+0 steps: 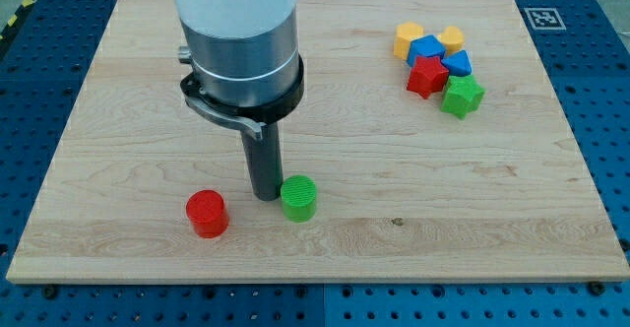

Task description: Push the green circle to the left side of the yellow hexagon

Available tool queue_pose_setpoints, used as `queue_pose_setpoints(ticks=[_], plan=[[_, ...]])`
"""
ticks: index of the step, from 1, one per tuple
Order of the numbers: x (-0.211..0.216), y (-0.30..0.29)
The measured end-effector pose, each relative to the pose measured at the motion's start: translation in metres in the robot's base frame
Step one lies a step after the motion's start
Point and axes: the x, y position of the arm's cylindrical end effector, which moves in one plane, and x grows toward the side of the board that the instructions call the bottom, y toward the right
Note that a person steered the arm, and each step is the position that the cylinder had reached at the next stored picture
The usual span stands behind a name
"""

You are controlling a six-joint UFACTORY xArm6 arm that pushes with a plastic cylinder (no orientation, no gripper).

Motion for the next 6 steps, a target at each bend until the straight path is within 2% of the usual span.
queue_pose_setpoints(ticks=[3,4,5,6], plan=[[0.054,0.001],[0.045,0.044],[-0.031,0.072],[-0.031,0.072]])
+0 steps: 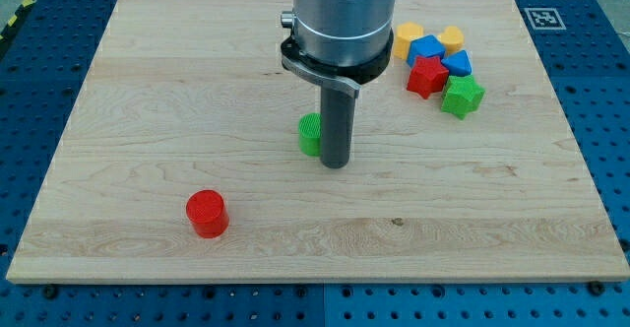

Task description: Push the green circle to the left side of the yellow hexagon

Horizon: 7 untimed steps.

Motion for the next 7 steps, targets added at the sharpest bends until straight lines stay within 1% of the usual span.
queue_pose_setpoints(ticks=[1,2,3,4,5,6,7], plan=[[0.029,-0.003],[-0.022,-0.013],[-0.061,-0.017],[-0.018,-0.018],[-0.024,-0.054],[-0.089,-0.096],[-0.135,-0.096]])
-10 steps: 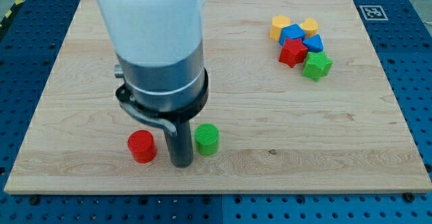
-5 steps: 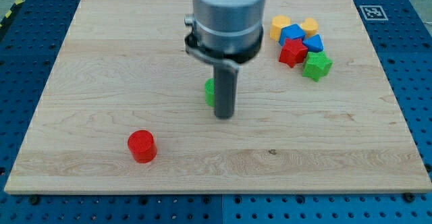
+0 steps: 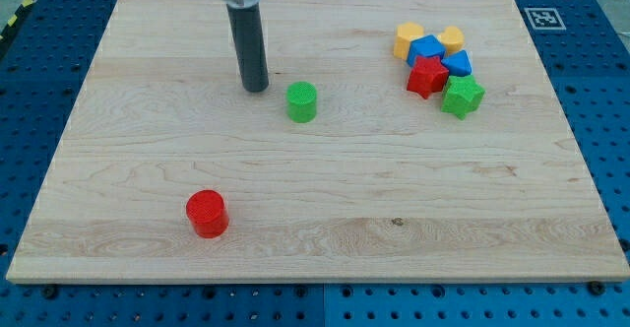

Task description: Push the green circle to the left side of the yellow hexagon

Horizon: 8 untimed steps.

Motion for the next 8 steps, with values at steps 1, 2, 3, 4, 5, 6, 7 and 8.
queue_pose_setpoints(ticks=[1,2,3,4,5,6,7,8], plan=[[0.018,0.000],[0.061,0.002],[0.075,0.031],[0.011,0.082],[-0.013,0.089],[0.024,0.078],[0.015,0.088],[-0.011,0.095]])
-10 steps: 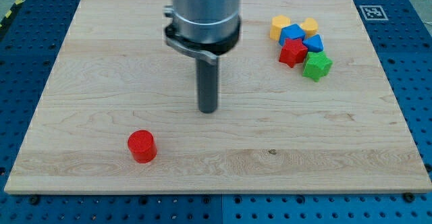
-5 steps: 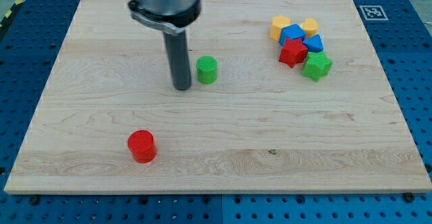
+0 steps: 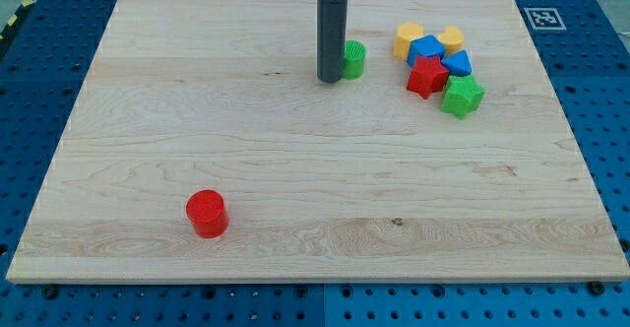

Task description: Push the green circle to the left side of the yellow hexagon

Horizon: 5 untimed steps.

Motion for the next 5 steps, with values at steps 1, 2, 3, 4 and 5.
queue_pose_setpoints(ticks=[1,2,3,4,5], plan=[[-0.001,-0.018],[-0.025,-0.003],[-0.034,0.007],[-0.024,-0.015],[-0.008,-0.009]])
